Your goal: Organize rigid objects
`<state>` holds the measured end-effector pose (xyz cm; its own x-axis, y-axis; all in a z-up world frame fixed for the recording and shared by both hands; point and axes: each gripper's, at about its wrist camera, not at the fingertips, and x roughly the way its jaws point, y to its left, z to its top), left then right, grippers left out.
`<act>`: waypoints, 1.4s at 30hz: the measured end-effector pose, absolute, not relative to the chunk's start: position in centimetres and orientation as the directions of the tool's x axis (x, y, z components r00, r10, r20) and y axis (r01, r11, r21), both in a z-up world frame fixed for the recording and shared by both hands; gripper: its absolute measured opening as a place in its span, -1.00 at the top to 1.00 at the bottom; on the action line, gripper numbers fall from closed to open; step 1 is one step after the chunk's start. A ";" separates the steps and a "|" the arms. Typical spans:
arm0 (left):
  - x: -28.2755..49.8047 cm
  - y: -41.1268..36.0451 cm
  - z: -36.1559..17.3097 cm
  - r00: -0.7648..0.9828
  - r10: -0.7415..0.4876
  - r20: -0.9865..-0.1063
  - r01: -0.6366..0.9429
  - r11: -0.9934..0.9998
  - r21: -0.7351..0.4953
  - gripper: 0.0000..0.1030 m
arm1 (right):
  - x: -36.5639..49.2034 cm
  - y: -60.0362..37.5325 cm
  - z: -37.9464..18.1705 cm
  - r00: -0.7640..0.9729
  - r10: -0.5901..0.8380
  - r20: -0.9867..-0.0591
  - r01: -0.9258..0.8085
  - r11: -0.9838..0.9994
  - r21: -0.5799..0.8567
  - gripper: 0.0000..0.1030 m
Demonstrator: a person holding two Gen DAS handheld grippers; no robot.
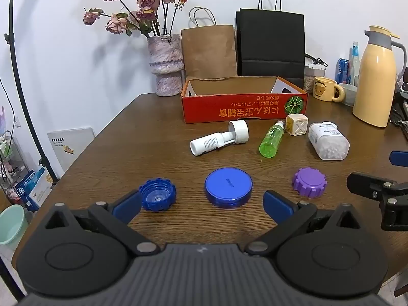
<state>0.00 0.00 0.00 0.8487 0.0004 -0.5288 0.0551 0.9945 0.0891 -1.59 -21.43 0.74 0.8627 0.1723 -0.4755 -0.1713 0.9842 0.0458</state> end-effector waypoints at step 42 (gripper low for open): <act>-0.2 -0.1 0.8 0.854 -0.010 -0.519 0.059 0.995 0.078 -1.00 | -2.0 -21.3 1.1 0.865 0.192 -0.464 -0.183 0.981 0.065 -1.00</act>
